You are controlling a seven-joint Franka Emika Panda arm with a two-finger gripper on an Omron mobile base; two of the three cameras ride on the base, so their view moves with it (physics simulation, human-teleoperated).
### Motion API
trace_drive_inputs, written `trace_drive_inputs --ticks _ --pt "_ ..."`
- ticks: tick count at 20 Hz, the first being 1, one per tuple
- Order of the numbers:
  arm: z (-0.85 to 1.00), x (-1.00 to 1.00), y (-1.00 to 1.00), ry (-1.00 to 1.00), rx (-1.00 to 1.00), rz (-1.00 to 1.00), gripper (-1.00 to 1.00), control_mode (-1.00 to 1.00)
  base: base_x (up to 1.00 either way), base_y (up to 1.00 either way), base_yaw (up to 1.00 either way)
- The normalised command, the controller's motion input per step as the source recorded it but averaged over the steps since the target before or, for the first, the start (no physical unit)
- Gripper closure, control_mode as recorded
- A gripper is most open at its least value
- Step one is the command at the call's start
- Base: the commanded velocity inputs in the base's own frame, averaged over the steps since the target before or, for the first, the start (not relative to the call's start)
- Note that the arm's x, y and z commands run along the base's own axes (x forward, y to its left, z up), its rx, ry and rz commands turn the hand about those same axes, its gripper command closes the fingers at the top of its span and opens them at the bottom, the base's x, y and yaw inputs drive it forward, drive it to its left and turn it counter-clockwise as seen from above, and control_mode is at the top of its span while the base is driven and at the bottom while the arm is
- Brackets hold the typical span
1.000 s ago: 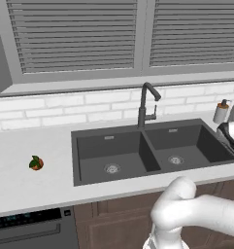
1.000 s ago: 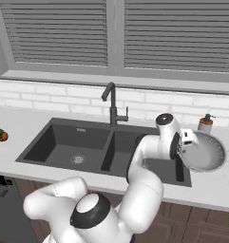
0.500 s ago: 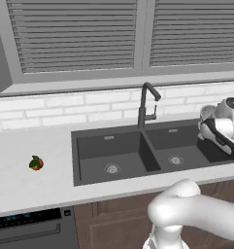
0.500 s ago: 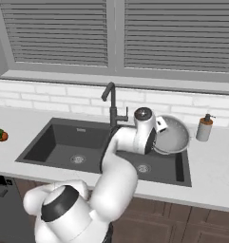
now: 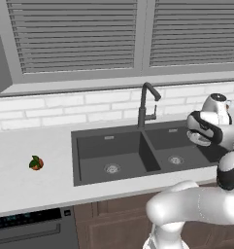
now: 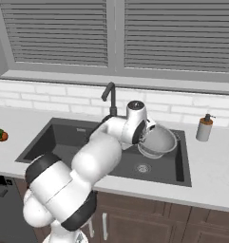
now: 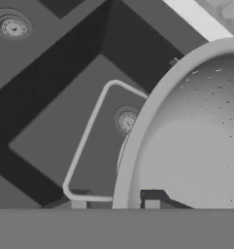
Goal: Put the colander in the sink, put the orange in the colander, and turn on the sink faucet and pour water over the colander.
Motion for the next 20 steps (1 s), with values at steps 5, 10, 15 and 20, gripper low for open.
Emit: trace_drive_inputs --ticks 5,10,15,20 --pt "-0.32 0.26 0.26 0.24 0.0 0.0 1.0 -1.0 0.0 0.0 0.0" --pt "-0.37 0.16 0.55 0.2 -0.04 0.0 1.0 -1.0 0.0 0.0 0.0" --pt "-0.48 0.04 0.46 0.11 -0.04 0.0 1.0 -1.0 0.0 0.0 0.0" --pt "-0.49 0.07 0.07 -0.09 -0.13 0.0 1.0 -1.0 0.0 0.0 0.0"
